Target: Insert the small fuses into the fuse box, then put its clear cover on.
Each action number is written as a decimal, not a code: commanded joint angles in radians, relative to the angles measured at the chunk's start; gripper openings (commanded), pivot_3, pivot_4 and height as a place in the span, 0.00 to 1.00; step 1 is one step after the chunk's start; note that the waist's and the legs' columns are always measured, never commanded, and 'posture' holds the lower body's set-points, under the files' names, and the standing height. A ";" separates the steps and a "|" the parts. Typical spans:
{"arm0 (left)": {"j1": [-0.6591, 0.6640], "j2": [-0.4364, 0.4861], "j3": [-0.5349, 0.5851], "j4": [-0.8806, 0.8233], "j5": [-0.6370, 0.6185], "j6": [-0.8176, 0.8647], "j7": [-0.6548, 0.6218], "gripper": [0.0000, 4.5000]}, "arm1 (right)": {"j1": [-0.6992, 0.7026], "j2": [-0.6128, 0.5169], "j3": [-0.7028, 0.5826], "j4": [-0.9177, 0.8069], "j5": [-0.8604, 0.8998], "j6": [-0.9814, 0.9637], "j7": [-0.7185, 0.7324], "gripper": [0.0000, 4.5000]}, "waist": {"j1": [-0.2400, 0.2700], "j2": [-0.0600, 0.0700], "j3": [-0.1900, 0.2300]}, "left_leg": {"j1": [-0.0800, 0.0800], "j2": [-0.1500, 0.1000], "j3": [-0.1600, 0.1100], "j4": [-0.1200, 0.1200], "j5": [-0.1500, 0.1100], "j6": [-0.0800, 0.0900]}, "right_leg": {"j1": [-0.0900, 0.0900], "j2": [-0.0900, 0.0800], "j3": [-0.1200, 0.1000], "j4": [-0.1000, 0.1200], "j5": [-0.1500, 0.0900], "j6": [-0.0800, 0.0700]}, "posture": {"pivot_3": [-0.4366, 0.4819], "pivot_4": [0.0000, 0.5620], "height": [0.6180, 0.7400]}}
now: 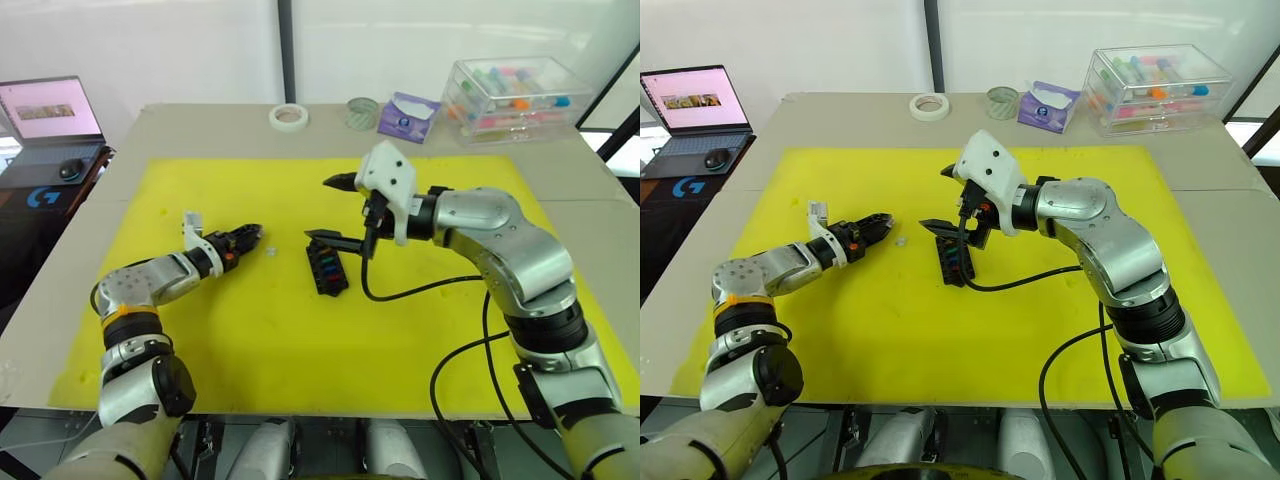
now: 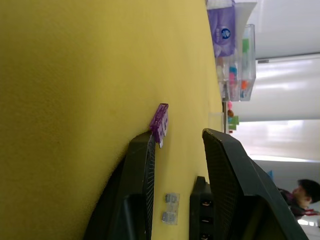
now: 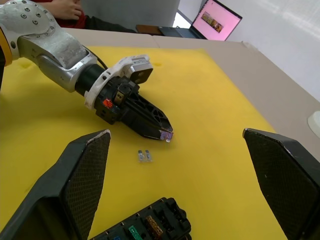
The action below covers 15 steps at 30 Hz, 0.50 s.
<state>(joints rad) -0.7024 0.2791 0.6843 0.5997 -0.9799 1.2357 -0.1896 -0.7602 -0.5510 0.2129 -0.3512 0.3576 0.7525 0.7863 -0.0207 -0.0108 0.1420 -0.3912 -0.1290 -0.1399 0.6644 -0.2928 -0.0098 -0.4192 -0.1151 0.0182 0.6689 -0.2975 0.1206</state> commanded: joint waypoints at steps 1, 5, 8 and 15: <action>0.030 -0.022 0.078 0.087 -0.024 -0.008 0.099 0.35 | -0.026 0.000 -0.018 -0.032 0.005 -0.007 0.002 1.00 | 0.001 0.000 0.000 | 0.000 0.000 0.000 0.000 0.000 0.000 | 0.000 0.000 0.000 0.000 0.000 0.000 | 0.48 0.27 1.00; 0.021 -0.024 0.118 0.128 -0.047 -0.017 0.158 0.35 | -0.024 0.000 -0.018 -0.036 0.007 -0.003 0.002 1.00 | 0.001 0.000 0.000 | 0.000 0.000 0.000 0.000 0.000 0.000 | 0.000 0.000 0.000 0.000 0.000 0.000 | 0.48 0.27 1.00; 0.026 -0.030 0.119 0.114 -0.059 0.000 0.182 0.35 | -0.022 -0.001 -0.018 -0.040 0.008 0.001 0.001 1.00 | 0.000 0.001 -0.001 | 0.000 0.000 0.000 0.000 0.000 0.000 | 0.000 0.000 0.000 0.000 0.000 0.000 | 0.48 0.27 1.00; 0.045 -0.093 0.135 -0.018 -0.136 0.056 0.321 0.35 | -0.020 0.000 -0.018 -0.042 0.008 0.002 0.000 1.00 | 0.000 0.002 -0.002 | 0.000 0.000 0.000 0.000 0.000 0.000 | 0.000 0.000 0.001 0.000 0.000 0.000 | 0.48 0.27 1.00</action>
<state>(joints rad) -0.7115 0.2108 0.8069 0.5643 -1.1149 1.2563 0.0729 -0.7604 -0.5508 0.2130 -0.3514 0.3584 0.7585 0.7876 -0.0203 -0.0093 0.1405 -0.3913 -0.1291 -0.1396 0.6643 -0.2929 -0.0098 -0.4193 -0.1153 0.0187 0.6689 -0.2975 0.1207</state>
